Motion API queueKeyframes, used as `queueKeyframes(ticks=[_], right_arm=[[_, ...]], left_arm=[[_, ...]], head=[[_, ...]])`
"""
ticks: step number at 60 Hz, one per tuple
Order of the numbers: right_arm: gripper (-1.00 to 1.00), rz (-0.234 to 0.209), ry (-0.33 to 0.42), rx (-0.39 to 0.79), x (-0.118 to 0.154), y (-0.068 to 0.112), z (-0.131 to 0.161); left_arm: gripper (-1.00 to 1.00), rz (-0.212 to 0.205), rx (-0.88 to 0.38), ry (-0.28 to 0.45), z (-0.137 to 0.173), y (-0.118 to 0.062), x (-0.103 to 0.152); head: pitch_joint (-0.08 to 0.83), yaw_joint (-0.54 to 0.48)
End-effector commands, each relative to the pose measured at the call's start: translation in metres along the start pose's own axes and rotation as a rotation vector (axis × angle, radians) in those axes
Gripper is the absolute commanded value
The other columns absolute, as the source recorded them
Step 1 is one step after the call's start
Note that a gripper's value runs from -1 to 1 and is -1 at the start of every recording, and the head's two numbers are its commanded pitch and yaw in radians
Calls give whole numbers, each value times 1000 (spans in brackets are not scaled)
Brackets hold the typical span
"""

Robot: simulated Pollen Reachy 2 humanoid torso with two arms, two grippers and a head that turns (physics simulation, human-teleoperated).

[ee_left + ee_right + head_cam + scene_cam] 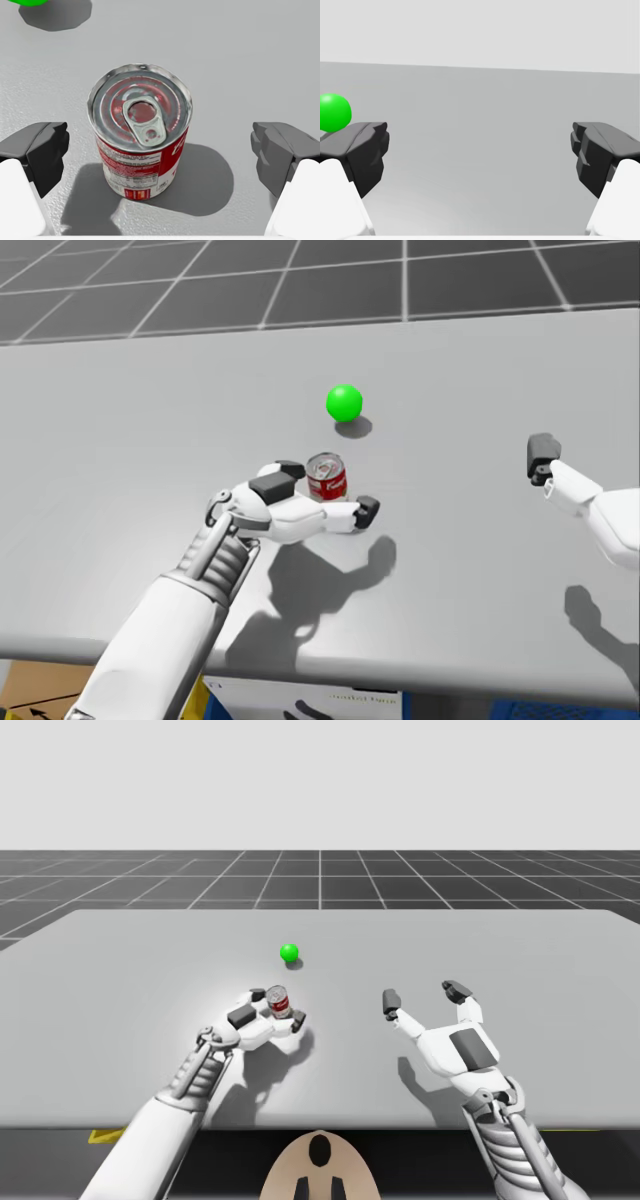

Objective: Watch the red light. When it turns green, pick up the object.

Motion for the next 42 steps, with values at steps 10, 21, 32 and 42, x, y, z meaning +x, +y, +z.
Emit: queueKeyframes(ticks=[10,21,32,42], right_arm=[[-1000,-20,-5,1,1,3,1],[-1000,-20,-9,2,2,3,1],[-1000,-20,-11,1,2,3,2],[-1000,-26,-6,-2,2,3,1]], left_arm=[[-1000,48,-20,-16,-27,-5,-3],[1000,49,-22,-30,-24,-9,-6],[1000,46,-31,-33,-22,-9,-7],[1000,43,-33,-33,-21,-9,-8]], head=[[625,177],[612,176],[516,186],[354,181]])
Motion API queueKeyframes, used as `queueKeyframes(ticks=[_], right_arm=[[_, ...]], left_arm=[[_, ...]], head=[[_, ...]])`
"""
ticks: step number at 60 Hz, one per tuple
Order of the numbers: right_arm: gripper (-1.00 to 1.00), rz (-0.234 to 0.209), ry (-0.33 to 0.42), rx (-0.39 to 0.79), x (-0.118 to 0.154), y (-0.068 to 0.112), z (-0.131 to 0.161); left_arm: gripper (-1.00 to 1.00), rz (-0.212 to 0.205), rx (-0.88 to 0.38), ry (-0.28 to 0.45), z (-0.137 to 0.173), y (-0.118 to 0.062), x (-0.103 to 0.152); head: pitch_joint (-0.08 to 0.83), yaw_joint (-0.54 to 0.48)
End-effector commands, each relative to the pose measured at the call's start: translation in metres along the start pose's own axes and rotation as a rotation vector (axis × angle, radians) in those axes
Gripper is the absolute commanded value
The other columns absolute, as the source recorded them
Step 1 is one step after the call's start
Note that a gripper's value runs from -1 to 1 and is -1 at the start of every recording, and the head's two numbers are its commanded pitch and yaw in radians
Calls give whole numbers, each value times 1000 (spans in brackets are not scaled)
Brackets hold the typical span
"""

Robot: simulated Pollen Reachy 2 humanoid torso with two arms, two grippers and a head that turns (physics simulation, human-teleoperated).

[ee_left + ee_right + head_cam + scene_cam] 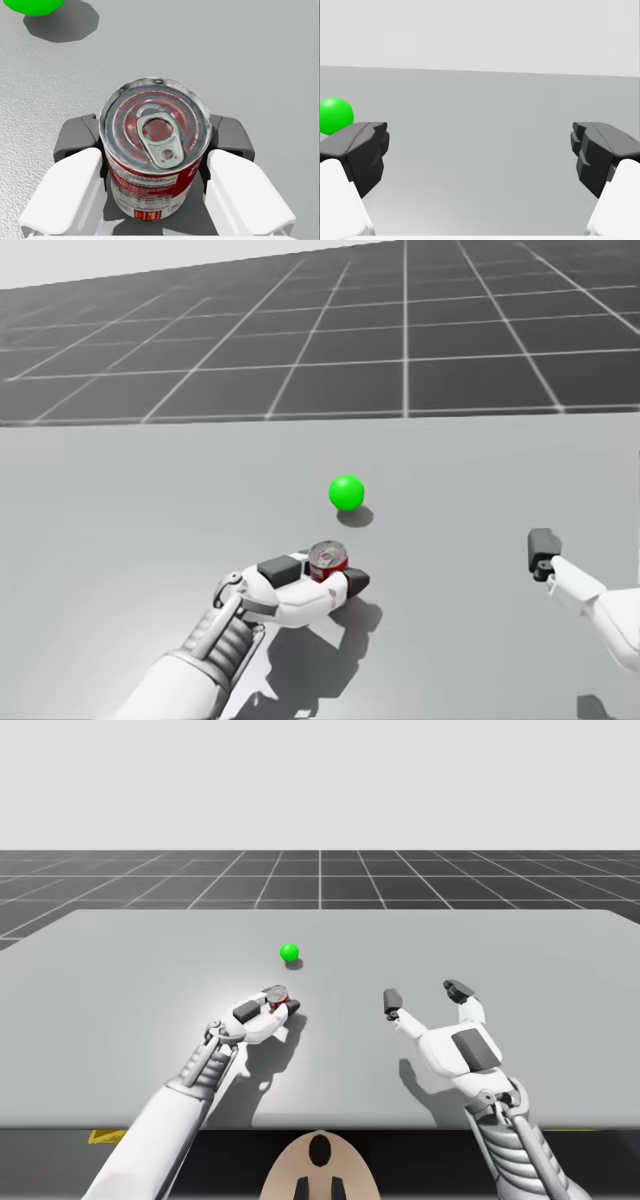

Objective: Watch the red light. When it turns green, pick up the object.

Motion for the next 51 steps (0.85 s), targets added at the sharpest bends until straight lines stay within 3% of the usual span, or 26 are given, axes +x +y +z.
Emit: queueKeyframes(ticks=[1,15,22,30,42,51], right_arm=[[-1000,-22,2,-4,-1,3,0],[-1000,-27,0,-6,0,3,0],[-1000,-29,-4,-9,1,3,1],[-1000,-29,-5,-6,1,2,1],[-1000,-23,-10,10,3,1,3],[-1000,-21,-11,34,3,2,4]], left_arm=[[1000,26,-43,1,-5,-14,-6],[1000,41,-40,4,-3,-13,-3],[1000,49,-36,-21,8,-13,16],[1000,11,-30,-110,37,-13,64],[993,-15,-33,-249,87,-12,135],[993,-74,-22,-352,125,-19,186]], head=[[346,179],[262,170],[257,165],[250,168],[240,168],[229,167]])
